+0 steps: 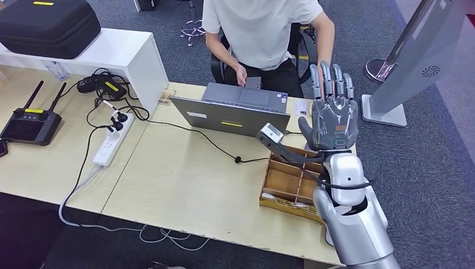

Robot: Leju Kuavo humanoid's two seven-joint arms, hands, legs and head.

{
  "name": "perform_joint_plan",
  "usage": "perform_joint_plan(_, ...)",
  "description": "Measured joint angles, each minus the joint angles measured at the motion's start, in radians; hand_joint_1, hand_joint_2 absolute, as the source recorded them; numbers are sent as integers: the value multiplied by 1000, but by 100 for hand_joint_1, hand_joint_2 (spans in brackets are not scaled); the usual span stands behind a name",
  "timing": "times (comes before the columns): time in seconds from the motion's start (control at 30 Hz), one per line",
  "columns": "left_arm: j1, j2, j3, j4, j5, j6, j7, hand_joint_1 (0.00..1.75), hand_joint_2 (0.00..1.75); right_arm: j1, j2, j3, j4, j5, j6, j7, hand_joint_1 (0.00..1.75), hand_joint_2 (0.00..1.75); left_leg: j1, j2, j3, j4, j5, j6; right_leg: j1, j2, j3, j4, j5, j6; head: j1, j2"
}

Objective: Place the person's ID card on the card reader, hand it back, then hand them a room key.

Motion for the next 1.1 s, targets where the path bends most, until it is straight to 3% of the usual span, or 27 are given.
perform_joint_plan(0.13,1,-2,1,0,32,1,0,0,175,97,-51,10,-129,-37,-21,-48,0,175,0,-1,0,0,0,0,0,-1,0,-1,0,0,0,0)
perform_joint_plan(0.33,6,-8,30,0,92,7,9,0,175,353,-197,20,-395,-93,-55,-94,0,175,0,-1,-1,0,-5,2,0,0,1,-2,-3,2,0,0)
perform_joint_plan(0.53,6,-9,57,0,115,10,16,0,175,484,-273,7,-512,-121,-71,-122,0,175,0,0,2,0,-7,2,0,0,4,-3,-4,3,0,0)
perform_joint_plan(0.8,5,-9,85,0,139,17,18,0,175,590,-312,-12,-573,-179,-17,-169,0,175,0,0,3,0,-7,1,0,0,4,-3,-4,2,0,0)
perform_joint_plan(1.1,4,-4,103,0,151,21,18,0,175,606,-322,-11,-532,-287,94,-205,0,175,0,0,3,0,-7,2,0,0,4,-3,-4,2,0,0)
